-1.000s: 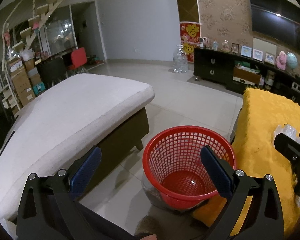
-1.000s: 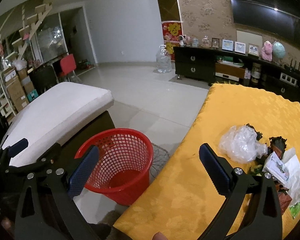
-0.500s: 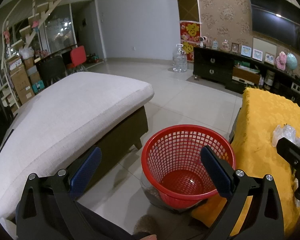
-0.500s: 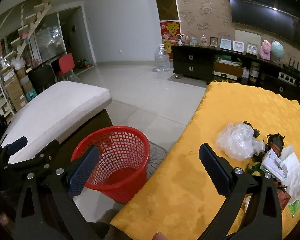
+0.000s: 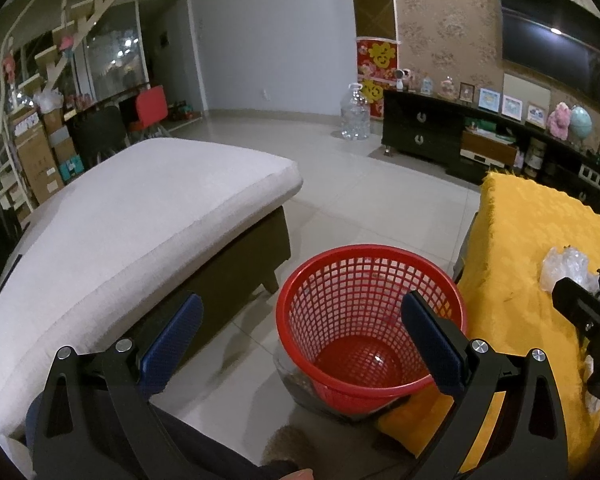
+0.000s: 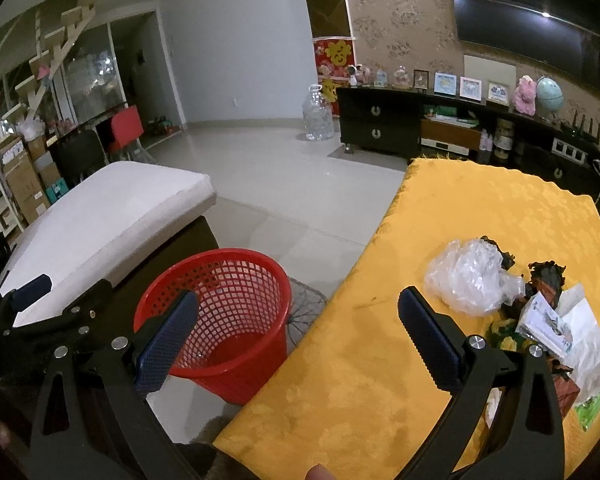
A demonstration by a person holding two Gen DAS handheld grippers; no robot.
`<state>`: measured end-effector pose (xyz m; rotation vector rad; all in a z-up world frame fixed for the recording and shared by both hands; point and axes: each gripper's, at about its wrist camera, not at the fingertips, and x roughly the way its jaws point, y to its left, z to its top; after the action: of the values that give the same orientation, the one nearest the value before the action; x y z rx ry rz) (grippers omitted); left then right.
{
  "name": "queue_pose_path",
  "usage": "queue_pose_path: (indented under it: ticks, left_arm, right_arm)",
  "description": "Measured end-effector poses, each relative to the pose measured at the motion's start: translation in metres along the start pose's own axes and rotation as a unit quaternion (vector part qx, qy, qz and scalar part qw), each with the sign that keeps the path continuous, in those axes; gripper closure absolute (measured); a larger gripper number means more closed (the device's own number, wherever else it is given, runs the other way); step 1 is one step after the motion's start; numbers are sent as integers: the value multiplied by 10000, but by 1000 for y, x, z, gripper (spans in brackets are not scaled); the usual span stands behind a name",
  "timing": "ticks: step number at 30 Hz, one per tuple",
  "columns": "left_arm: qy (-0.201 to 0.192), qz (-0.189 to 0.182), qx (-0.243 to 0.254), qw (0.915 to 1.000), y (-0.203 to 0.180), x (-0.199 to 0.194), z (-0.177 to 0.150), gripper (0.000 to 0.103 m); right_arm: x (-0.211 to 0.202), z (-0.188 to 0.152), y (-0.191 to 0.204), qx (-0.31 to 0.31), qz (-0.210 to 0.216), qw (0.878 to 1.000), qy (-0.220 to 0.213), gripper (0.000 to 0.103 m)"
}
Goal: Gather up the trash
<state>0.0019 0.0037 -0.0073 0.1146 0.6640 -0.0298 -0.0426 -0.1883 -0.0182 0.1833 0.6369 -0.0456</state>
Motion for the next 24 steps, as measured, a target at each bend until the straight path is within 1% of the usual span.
queue_pose_path:
  ticks: [24]
  left_arm:
    - [40,-6,-22,10000,0,1,0,7]
  right_arm:
    - [0,0,-2,7,-32,10000,14,5]
